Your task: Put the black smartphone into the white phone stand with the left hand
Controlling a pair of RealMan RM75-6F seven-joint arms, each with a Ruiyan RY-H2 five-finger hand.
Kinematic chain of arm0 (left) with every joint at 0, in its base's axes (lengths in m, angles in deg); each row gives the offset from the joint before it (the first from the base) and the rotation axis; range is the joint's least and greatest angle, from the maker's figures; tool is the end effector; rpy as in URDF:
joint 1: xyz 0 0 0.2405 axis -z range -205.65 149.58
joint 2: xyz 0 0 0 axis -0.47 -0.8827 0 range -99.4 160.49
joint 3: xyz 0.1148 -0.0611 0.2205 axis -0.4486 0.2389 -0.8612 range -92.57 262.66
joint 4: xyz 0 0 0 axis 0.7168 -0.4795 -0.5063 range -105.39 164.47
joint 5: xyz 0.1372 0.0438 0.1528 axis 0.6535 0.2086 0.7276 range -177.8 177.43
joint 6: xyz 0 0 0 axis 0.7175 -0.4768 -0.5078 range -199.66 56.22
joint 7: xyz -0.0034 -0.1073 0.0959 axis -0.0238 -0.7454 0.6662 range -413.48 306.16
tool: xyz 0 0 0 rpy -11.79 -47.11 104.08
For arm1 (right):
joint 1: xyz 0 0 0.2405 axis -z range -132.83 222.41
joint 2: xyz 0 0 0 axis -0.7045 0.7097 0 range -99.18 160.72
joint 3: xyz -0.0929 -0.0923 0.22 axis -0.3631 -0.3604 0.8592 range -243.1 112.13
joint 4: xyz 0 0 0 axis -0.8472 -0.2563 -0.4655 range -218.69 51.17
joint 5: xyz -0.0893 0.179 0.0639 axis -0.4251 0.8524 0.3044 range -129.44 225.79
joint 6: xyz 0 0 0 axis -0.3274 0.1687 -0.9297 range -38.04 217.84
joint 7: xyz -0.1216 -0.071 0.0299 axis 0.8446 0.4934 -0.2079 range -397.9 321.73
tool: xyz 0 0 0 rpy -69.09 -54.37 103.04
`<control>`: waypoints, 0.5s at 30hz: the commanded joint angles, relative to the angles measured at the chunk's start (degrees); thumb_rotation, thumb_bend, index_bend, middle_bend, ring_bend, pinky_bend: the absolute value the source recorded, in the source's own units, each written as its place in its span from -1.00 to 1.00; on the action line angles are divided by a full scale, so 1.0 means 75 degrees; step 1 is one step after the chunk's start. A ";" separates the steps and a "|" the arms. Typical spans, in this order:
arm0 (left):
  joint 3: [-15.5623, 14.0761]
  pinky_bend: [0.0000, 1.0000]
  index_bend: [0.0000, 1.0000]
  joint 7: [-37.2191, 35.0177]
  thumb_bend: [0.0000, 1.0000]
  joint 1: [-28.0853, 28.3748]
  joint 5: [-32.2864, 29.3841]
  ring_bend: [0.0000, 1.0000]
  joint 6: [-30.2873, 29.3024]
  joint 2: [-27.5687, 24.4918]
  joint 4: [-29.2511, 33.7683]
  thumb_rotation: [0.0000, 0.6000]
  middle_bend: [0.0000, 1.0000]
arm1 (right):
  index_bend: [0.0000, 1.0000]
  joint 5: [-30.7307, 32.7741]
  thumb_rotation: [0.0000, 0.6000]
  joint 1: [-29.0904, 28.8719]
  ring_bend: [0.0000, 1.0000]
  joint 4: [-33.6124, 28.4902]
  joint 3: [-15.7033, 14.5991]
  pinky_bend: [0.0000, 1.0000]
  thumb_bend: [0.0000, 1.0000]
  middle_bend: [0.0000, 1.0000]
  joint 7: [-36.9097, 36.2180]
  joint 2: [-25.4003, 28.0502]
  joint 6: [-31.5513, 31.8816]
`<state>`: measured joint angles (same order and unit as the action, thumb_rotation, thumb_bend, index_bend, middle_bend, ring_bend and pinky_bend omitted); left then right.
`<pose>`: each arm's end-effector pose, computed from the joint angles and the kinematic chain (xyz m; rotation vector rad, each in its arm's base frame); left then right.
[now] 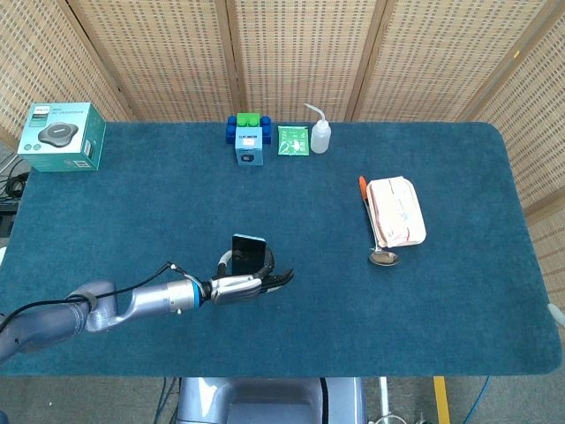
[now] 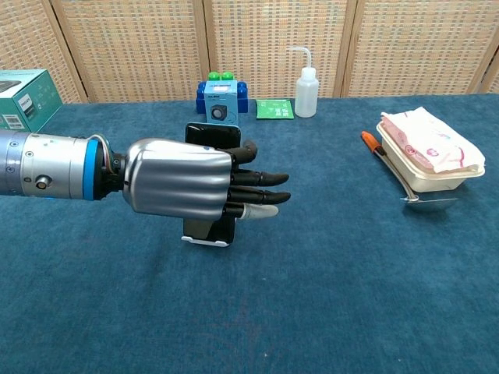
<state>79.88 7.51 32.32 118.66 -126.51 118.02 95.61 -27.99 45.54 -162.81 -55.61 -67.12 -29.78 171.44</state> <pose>-0.0997 0.3297 -0.0439 -2.0235 1.4535 -0.5064 -0.3877 -0.1690 0.2360 0.9944 -1.0694 1.0100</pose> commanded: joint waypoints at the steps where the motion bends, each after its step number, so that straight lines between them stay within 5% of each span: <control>1: 0.0000 -0.61 -1.00 -0.0003 -1.00 -0.0010 0.0005 -1.00 0.0016 -0.0138 0.0165 1.00 -1.00 | -1.00 -0.0009 1.00 0.0002 -1.00 0.0009 -0.0006 -1.00 -0.48 -1.00 -0.0007 0.0000 -0.0001; 6: 0.0054 -0.62 -1.00 0.0043 -1.00 -0.0088 0.0047 -1.00 -0.0179 -0.0534 0.0599 1.00 -1.00 | -1.00 -0.0044 1.00 0.0016 -1.00 0.0011 -0.0013 -1.00 -0.48 -1.00 -0.0032 0.0003 0.0040; 15: 0.0482 -0.66 -1.00 -0.1969 -1.00 -0.1453 -0.0646 -1.00 -0.3162 -0.2011 0.2138 1.00 -1.00 | -1.00 -0.0163 1.00 0.0052 -1.00 -0.0115 -0.0055 -1.00 -0.48 -1.00 0.0043 0.0035 0.0166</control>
<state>82.15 -0.81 26.45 116.47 -142.13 106.87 107.93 -29.15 45.89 -163.60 -55.98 -66.85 -29.54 172.63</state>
